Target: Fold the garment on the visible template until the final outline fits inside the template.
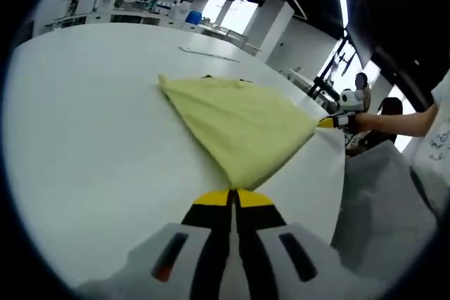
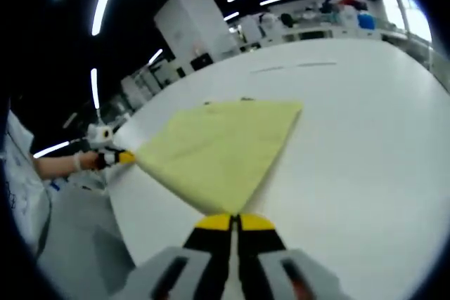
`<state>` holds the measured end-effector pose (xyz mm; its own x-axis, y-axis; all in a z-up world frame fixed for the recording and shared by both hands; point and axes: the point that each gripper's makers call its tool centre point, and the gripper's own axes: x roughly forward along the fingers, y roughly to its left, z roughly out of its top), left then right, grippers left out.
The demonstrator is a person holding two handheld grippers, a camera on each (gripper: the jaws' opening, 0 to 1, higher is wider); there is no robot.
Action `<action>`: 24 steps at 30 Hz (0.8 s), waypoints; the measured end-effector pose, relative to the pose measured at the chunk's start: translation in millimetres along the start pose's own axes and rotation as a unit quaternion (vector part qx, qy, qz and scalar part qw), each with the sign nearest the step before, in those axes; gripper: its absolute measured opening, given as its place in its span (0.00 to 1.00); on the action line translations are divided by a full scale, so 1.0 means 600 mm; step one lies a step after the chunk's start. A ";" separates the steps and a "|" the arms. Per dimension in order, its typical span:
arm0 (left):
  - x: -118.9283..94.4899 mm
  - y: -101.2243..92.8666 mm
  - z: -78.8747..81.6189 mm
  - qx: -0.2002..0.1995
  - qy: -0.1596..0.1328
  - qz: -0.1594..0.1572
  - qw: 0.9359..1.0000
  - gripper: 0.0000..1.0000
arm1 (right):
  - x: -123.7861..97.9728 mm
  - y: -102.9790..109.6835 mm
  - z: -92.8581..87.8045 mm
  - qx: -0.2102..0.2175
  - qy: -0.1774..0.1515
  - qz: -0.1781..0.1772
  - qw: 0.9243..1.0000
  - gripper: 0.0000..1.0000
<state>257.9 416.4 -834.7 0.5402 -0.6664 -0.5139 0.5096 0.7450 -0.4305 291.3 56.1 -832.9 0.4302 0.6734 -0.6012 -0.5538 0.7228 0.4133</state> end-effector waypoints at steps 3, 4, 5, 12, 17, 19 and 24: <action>-0.003 -0.002 0.002 -0.002 -0.005 0.002 1.000 0.00 | -0.005 0.006 0.002 0.015 -0.008 0.005 1.000 0.00; -0.005 -0.004 0.002 0.001 -0.008 0.005 1.000 0.01 | -0.007 0.007 0.002 0.018 -0.009 0.006 1.000 0.01; -0.007 -0.004 0.004 0.005 -0.012 0.009 1.000 0.04 | -0.009 0.007 0.003 0.016 -0.011 0.005 1.000 0.06; -0.031 0.004 0.032 0.015 -0.047 0.037 0.998 0.40 | -0.030 0.015 0.030 0.016 -0.044 -0.004 0.999 0.43; -0.043 0.005 0.054 0.035 -0.068 0.059 0.995 0.70 | -0.031 0.028 0.041 -0.001 -0.050 -0.015 0.999 0.71; -0.049 -0.007 0.063 0.029 -0.079 0.062 0.995 0.81 | -0.036 0.030 0.050 0.009 -0.056 -0.024 0.998 0.89; -0.066 -0.027 0.081 0.037 -0.099 0.075 0.992 0.99 | -0.053 0.056 0.069 -0.006 -0.082 -0.034 0.996 0.99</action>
<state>260.7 429.2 -771.2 0.7309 -0.5464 -0.4090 0.4576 0.8369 -0.3003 288.6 65.4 -771.8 0.5761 0.6407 -0.5076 -0.5279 0.7657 0.3673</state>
